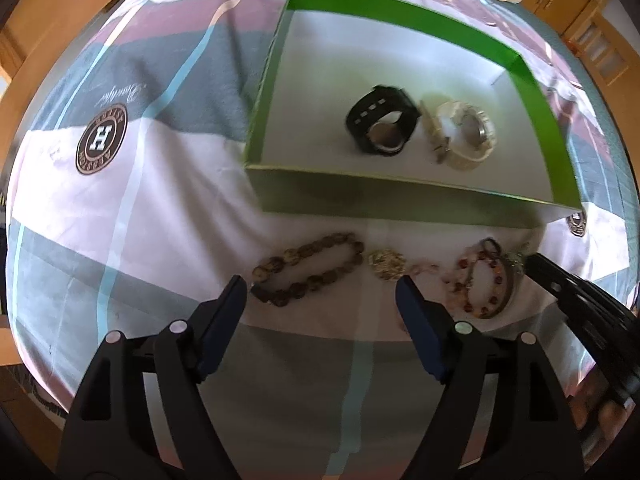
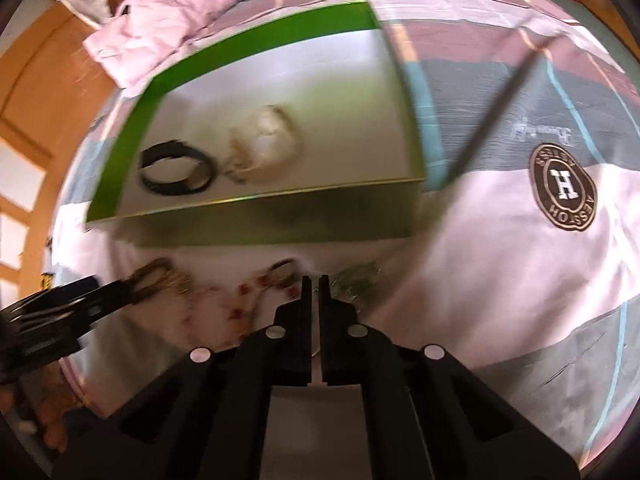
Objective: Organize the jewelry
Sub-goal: 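Move both grippers back from the box toward the bracelets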
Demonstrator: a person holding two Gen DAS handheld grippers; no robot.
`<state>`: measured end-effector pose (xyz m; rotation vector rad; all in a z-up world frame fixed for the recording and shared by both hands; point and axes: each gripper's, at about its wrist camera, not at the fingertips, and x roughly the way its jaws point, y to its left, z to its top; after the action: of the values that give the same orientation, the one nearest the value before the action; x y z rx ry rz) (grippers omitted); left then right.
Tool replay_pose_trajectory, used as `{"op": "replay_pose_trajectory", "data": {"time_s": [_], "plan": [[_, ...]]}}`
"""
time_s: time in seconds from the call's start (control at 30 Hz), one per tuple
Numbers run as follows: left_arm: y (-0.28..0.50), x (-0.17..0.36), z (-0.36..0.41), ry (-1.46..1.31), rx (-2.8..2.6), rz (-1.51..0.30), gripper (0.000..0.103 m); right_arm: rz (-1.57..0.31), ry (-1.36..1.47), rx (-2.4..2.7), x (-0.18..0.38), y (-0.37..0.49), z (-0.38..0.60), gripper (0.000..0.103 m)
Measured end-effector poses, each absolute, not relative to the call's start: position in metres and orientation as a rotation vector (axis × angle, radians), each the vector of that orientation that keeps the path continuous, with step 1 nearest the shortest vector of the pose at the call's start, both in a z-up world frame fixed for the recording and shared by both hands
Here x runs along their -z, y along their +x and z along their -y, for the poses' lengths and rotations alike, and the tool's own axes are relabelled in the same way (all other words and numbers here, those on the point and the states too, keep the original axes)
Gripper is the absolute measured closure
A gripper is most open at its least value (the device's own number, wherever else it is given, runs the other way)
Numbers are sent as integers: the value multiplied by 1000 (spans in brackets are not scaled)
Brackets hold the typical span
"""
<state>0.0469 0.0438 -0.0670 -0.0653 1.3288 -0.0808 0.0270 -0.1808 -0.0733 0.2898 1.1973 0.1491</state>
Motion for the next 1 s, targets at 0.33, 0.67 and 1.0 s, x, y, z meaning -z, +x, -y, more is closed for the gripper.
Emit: {"op": "replay_pose_trajectory", "data": {"time_s": [0.33,0.67,1.0], "plan": [[53,80,-44,-53,60,-1373,24,-1182,272,-122,63,28,189,92],[55,87,-50,-72,44,-1396,24,-1217,332,-43,94,39,205,49],[65,90,-70,-126,-6,-1402,24,-1192,312,-143,84,35,186,100]]}}
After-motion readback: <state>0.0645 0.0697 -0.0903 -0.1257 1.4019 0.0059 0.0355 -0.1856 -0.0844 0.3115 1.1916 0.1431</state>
